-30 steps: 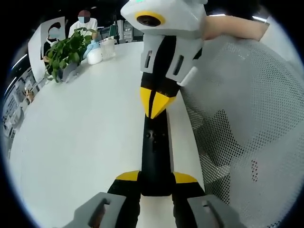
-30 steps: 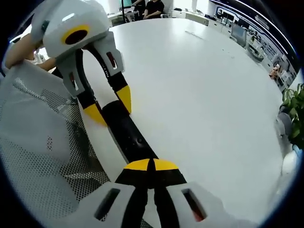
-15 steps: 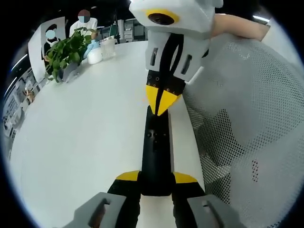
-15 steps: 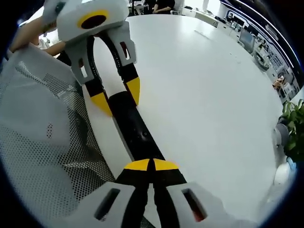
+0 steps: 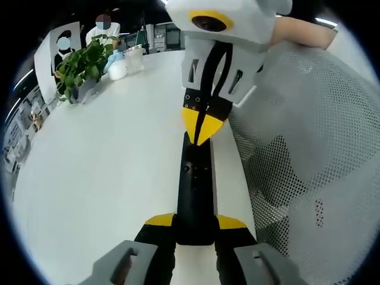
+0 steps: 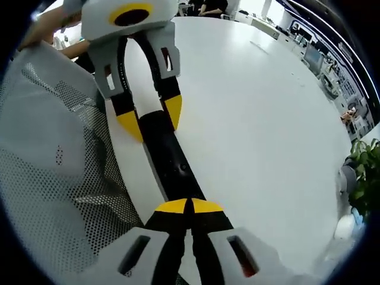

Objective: Press the specified remote control buttons in sequence, fully releasing each button before pressing the next.

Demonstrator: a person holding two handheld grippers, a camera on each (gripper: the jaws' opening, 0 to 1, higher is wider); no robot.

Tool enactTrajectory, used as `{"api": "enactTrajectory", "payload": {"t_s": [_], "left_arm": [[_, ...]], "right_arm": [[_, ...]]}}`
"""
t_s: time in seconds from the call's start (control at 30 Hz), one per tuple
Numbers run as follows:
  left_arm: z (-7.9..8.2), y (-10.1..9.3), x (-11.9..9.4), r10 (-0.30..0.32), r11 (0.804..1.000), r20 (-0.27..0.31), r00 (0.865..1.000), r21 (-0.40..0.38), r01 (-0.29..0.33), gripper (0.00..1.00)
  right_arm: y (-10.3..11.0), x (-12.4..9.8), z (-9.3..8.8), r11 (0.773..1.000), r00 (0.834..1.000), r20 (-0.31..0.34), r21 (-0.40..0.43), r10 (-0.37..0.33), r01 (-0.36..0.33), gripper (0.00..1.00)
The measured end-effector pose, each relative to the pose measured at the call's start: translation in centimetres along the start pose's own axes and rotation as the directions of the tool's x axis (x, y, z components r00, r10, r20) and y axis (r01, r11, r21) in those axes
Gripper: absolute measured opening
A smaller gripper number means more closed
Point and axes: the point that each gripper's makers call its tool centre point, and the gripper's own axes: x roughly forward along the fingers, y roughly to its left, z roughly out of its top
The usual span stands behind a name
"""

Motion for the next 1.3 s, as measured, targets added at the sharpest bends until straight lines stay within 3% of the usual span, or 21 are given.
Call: {"api": "enactTrajectory", "payload": {"t_s": [0.6, 1.0, 1.3], "left_arm": [[0.0, 0.1, 0.0, -0.004, 1.0, 0.013, 1.0, -0.015, 0.004, 0.24], [0.0, 0.0, 0.0, -0.003, 1.0, 0.009, 1.0, -0.003, 0.003, 0.24], [0.0, 0.0, 0.0, 0.0, 1.0, 0.0, 1.0, 0.002, 0.0, 0.24]], "right_arm": [[0.8, -0.2, -0.2, 0.998, 0.998, -0.005, 0.034, 0.056, -0.056, 0.0], [1.1, 0.0, -0.2, 0.996, 0.999, -0.039, -0.08, 0.03, -0.033, 0.0], [1.0, -0.1, -0.2, 0.995, 0.999, -0.04, -0.093, 0.022, -0.026, 0.0]]}}
